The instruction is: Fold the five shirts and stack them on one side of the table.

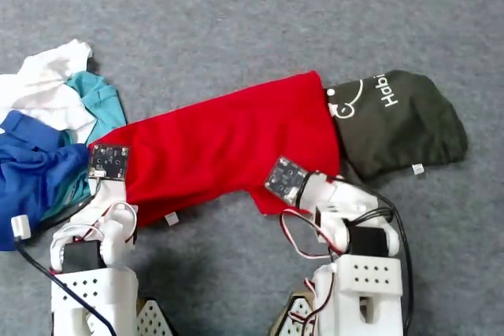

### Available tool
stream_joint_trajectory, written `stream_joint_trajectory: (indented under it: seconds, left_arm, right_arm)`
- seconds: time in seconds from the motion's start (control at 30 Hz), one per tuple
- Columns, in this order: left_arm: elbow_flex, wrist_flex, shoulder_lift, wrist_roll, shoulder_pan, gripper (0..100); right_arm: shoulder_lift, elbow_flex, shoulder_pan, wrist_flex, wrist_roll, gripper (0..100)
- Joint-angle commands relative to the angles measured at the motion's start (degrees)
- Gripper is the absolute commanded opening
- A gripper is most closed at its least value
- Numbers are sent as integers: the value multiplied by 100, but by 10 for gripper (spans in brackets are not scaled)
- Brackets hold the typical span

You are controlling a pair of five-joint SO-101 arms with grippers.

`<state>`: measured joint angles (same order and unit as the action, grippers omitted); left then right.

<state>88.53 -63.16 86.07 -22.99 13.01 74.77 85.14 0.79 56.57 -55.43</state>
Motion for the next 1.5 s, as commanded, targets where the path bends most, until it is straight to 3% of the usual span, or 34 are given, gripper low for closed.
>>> stream_joint_trajectory:
  seconds: [0.0,0.13,0.4,0.5,0.57,0.63,0.77,0.87,1.0,1.2,1.47]
  left_arm:
    - [-149,-53,4,-35,281,51]
    - [-624,-624,22,-9,352,187]
    - [-1987,-1327,4,-387,343,188]
    - [-2576,-1398,-4,-360,316,113]
    - [-3015,-1354,-13,-369,308,14]
    - [-3367,-1398,-13,-360,308,38]
    - [-3710,-1495,-127,-387,290,19]
    - [-3745,-1187,-655,-316,290,19]
    - [-3648,-70,-2053,536,220,19]
    - [-3771,1099,-4576,1081,-220,19]
    - [-3886,2602,-6466,1178,9,19]
  right_arm:
    - [321,48,84,141,-114,63]
    - [971,13,84,255,62,197]
    - [2105,-716,40,1081,-114,199]
    - [2202,-945,31,1099,-132,179]
    - [2158,-1095,31,1064,-114,97]
    - [2044,-1297,31,1046,-9,5]
    - [1402,-1499,-40,782,62,40]
    - [444,-1587,-57,-132,202,30]
    - [-1604,-2475,-242,-774,360,27]
    - [-5165,-5200,-409,-695,1081,27]
    - [-9059,-8936,-462,352,1591,27]
